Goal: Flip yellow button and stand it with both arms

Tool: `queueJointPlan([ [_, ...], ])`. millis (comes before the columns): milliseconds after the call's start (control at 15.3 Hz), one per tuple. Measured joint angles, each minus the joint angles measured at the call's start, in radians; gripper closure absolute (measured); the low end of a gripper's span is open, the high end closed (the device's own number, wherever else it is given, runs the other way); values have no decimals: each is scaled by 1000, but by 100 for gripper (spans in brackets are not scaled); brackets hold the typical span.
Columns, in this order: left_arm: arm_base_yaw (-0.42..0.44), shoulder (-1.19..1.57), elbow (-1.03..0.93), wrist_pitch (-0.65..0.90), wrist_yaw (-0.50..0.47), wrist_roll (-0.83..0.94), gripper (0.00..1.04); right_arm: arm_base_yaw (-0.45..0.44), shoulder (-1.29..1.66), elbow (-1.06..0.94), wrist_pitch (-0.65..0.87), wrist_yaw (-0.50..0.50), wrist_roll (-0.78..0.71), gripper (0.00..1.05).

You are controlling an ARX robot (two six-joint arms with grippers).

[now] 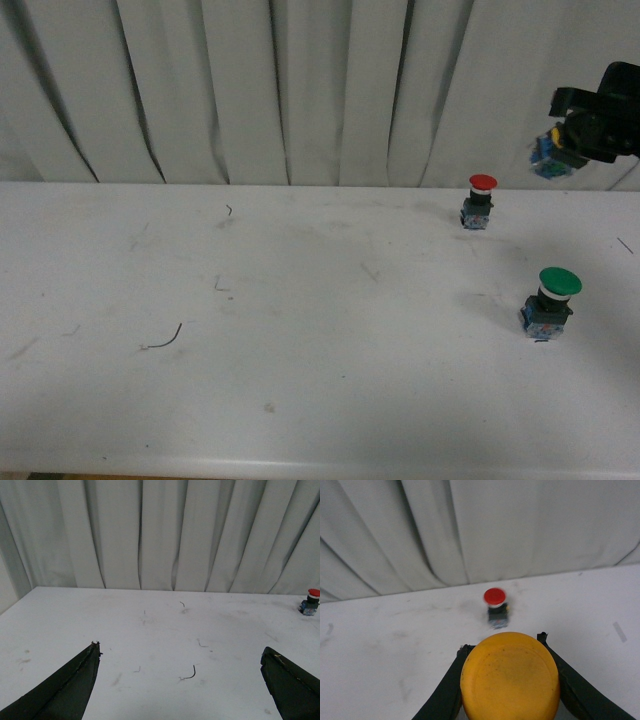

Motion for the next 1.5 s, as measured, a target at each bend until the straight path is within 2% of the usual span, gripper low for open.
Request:
queueJointPlan([
  [131,0,0,0,0,0,0,7,-26,14,54,-37,79,-215,70],
  [262,0,0,0,0,0,0,7,-39,65,106,-97,80,-297,70],
  [589,0,0,0,0,0,0,7,-104,267,375,-305,7,-320,70],
  [654,0,0,0,0,0,0,7,-108,374,507,-414,-37,-317,70],
  [850,0,0,0,0,0,0,7,-93,483,633,-497,-48,-316,70],
  [1178,0,0,0,0,0,0,7,-62,572,685,-604,-75,-336,70],
  [1505,0,0,0,0,0,0,7,-62,589,711,-613,-45,-357,70],
])
